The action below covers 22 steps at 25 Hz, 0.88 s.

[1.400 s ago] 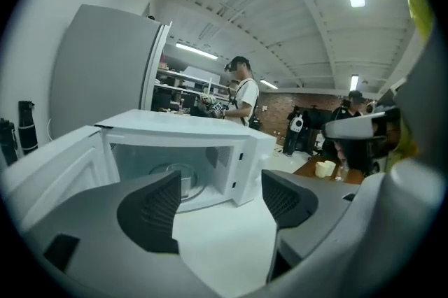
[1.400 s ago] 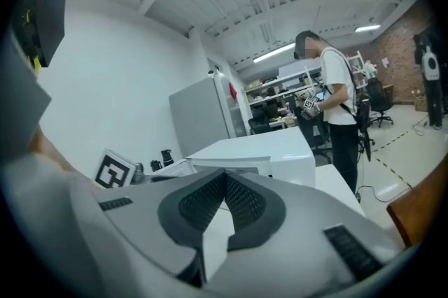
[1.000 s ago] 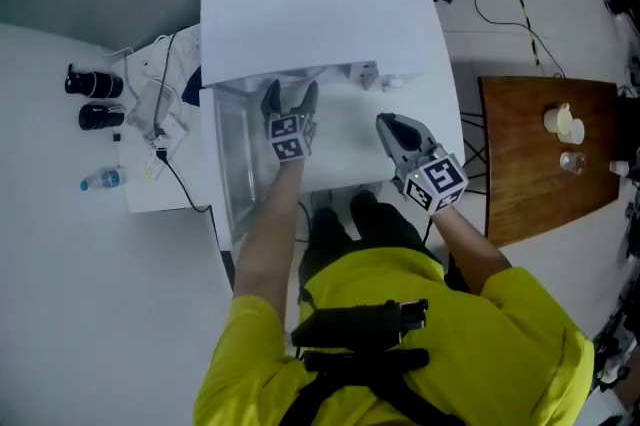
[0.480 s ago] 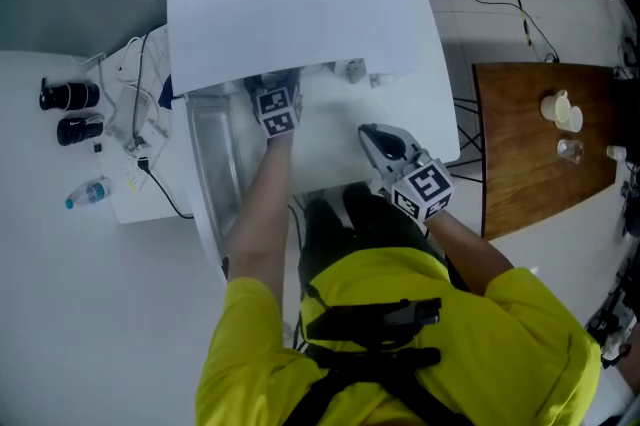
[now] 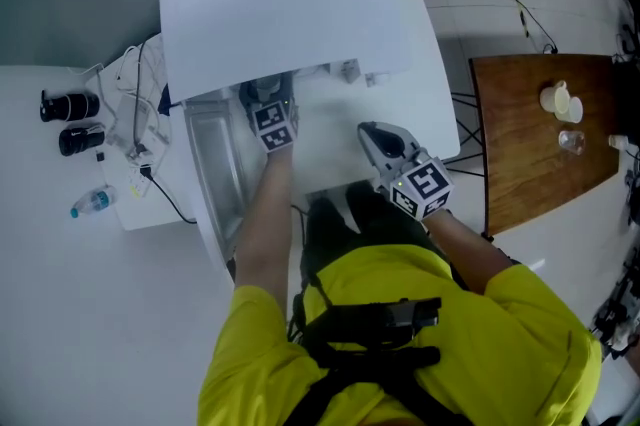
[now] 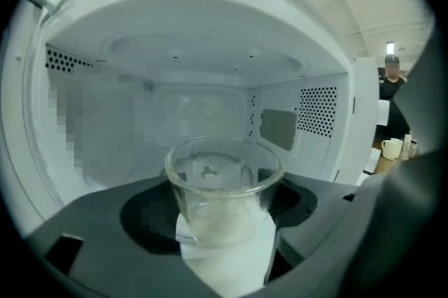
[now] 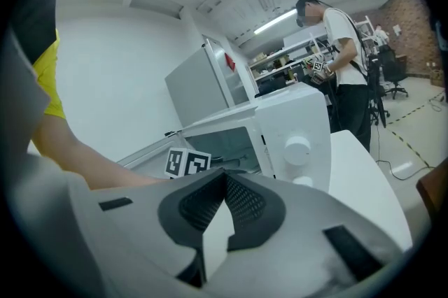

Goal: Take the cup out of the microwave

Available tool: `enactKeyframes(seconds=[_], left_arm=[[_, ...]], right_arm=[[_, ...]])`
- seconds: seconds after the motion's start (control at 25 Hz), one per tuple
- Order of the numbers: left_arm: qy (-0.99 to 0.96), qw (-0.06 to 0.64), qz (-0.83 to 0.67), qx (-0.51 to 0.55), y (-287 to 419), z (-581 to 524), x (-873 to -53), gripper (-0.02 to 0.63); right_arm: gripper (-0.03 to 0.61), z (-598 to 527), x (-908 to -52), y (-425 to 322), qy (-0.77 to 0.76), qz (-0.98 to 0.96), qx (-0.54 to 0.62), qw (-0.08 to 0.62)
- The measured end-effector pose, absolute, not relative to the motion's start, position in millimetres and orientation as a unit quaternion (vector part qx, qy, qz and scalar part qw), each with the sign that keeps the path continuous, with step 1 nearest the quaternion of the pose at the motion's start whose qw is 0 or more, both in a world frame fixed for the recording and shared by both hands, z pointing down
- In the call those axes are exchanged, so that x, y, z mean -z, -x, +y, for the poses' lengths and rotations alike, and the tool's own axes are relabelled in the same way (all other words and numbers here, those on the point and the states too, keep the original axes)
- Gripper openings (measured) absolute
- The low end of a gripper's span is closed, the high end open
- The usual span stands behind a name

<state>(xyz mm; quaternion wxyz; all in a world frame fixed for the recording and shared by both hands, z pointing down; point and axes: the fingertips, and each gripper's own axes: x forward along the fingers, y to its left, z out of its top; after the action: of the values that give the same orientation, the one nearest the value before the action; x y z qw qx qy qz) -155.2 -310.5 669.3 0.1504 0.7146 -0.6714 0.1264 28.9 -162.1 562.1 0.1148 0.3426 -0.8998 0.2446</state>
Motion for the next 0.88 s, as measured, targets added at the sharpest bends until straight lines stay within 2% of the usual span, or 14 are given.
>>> enactKeyframes(seconds=[0.28, 0.44, 0.88], left_arm=[[-0.737, 0.124, -0.654, -0.121, 131.2, -248.0, -639.2, 0.342], [-0.751, 0.142, -0.632, -0.131, 96.0, -209.4, -650.0, 0.342], [-0.855, 0.157, -0.467, -0.166, -105.8, -196.1, -707.8, 0.342]], right_arm=[[0.005, -165.1, -563.3, -27.7, -0.348, -0.9, -0.242, 0.101], [0.005, -161.7, -573.4, -48.8, -0.364, -0.894, -0.243, 0.103], [0.005, -153.3, -605.0, -200.6, -0.528, -0.812, -0.233, 0.089]])
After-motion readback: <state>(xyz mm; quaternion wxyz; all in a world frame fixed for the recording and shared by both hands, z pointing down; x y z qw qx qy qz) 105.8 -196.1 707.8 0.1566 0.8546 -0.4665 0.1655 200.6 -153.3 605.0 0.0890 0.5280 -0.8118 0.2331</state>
